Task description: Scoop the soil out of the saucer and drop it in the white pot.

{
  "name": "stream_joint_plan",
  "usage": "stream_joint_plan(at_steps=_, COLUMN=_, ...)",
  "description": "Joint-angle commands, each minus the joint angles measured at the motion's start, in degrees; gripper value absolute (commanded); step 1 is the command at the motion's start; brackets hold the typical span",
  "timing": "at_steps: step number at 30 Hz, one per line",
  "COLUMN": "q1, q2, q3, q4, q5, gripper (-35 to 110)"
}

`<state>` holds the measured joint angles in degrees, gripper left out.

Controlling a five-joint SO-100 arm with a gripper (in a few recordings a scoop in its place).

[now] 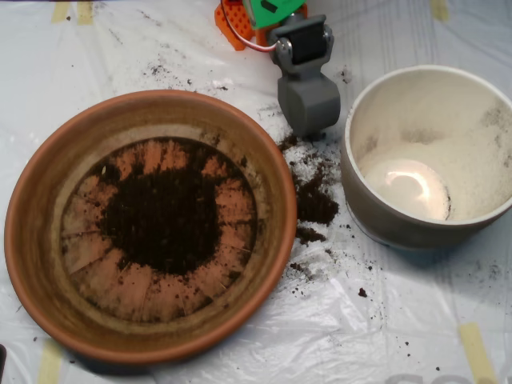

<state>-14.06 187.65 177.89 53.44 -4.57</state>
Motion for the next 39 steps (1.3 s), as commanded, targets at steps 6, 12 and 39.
stream_joint_plan(at_steps=6, q1=-5.54, q2=4.22, q3=-0.7, q4=-1.14, q5=-5.1, gripper=0)
stream_joint_plan(at_steps=12, q1=-5.45, q2=4.22, q3=-0.7, q4=-1.23, q5=-5.01, gripper=0)
stream_joint_plan(at_steps=39, q1=-4.66, q2=4.22, q3=-0.7, q4=-1.23, q5=-4.39, gripper=0)
